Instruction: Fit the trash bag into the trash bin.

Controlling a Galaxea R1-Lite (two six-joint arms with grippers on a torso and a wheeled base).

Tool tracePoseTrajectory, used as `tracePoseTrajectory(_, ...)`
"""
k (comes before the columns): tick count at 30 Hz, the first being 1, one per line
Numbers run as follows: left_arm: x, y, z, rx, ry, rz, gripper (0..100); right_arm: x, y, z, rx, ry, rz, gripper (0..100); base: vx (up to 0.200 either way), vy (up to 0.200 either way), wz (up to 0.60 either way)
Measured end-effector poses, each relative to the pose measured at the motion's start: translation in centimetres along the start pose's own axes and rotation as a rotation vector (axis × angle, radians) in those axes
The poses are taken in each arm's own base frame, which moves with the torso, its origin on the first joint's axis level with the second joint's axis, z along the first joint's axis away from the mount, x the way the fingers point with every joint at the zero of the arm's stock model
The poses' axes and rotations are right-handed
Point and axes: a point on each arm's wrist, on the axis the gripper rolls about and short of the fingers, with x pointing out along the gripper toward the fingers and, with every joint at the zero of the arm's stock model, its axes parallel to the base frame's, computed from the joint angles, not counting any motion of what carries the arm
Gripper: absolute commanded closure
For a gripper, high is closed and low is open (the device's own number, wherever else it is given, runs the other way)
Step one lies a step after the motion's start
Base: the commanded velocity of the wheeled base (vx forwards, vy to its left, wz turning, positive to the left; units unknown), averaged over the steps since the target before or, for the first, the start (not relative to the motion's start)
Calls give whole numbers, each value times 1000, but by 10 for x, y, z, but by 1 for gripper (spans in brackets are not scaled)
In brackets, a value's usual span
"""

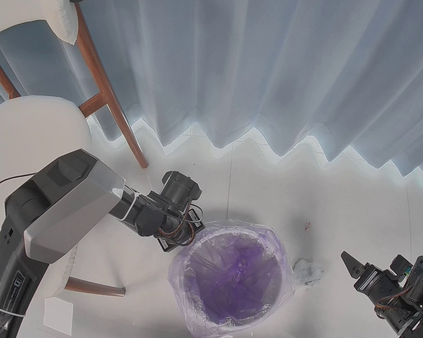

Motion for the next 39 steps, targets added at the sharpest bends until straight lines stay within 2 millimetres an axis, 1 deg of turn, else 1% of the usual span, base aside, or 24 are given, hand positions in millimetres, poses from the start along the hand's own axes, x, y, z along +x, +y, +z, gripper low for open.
tracePoseTrajectory(1,0,0,0,-14,-2,0,100,0,0,0,0,1,0,0,0,0,0)
tracePoseTrajectory(2,1,-1,0,-28,-3,-1,0,0,0,0,0,2,0,0,0,0,0)
tracePoseTrajectory(9,1,2,5,-62,-16,7,0,0,0,-1,0,5,0,0,0,0,0)
tracePoseTrajectory(13,-6,4,21,-141,-56,7,0,0,0,-1,0,4,-1,0,0,0,0)
tracePoseTrajectory(16,-19,2,35,-222,-79,-17,0,0,0,-1,0,4,-2,0,0,0,0)
tracePoseTrajectory(19,-42,-6,48,-275,-94,-62,0,0,0,-1,1,2,-4,0,0,0,0)
tracePoseTrajectory(21,-62,-10,51,-288,-82,-92,0,0,0,-1,1,0,-8,0,0,0,0)
tracePoseTrajectory(24,-87,-12,45,-288,-48,-111,0,0,-1,0,1,-1,-11,0,0,0,0)
tracePoseTrajectory(26,-104,-13,35,-279,-13,-118,0,0,-1,0,1,-2,-13,0,0,0,0)
tracePoseTrajectory(28,-115,-13,20,-264,24,-114,0,0,0,-1,1,-1,-14,0,0,0,0)
tracePoseTrajectory(33,-133,-8,-15,-214,94,-95,0,0,0,-1,0,-2,-17,0,0,0,0)
tracePoseTrajectory(36,-144,-7,-27,-180,105,-117,0,0,-1,0,1,-6,-23,0,0,0,0)
tracePoseTrajectory(39,-155,0,-35,-130,105,-118,0,0,-1,0,2,-11,-29,0,0,0,0)
